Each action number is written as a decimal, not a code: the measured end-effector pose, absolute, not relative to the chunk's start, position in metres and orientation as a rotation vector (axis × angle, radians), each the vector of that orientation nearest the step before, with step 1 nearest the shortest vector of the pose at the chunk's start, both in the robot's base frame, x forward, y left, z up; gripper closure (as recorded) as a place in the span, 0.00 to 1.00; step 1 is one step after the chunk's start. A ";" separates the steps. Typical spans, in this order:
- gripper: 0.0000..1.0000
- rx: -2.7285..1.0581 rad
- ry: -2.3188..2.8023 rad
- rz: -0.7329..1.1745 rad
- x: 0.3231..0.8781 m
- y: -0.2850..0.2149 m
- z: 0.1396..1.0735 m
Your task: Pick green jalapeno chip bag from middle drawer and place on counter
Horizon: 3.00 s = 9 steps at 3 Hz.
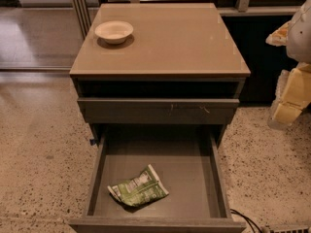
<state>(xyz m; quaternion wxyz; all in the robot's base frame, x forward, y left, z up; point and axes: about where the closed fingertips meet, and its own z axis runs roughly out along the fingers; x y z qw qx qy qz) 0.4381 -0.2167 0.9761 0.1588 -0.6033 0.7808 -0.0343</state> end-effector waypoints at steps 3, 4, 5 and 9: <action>0.00 -1.701 2.240 0.040 0.419 -0.199 0.906; 0.00 -1.729 2.245 0.112 0.411 -0.179 0.859; 0.00 -1.741 2.249 0.171 0.405 -0.156 0.813; 0.00 -1.651 2.247 0.341 0.393 -0.135 0.748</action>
Offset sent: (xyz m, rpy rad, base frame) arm -0.0217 0.0076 -0.0793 0.1000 0.0624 -0.0223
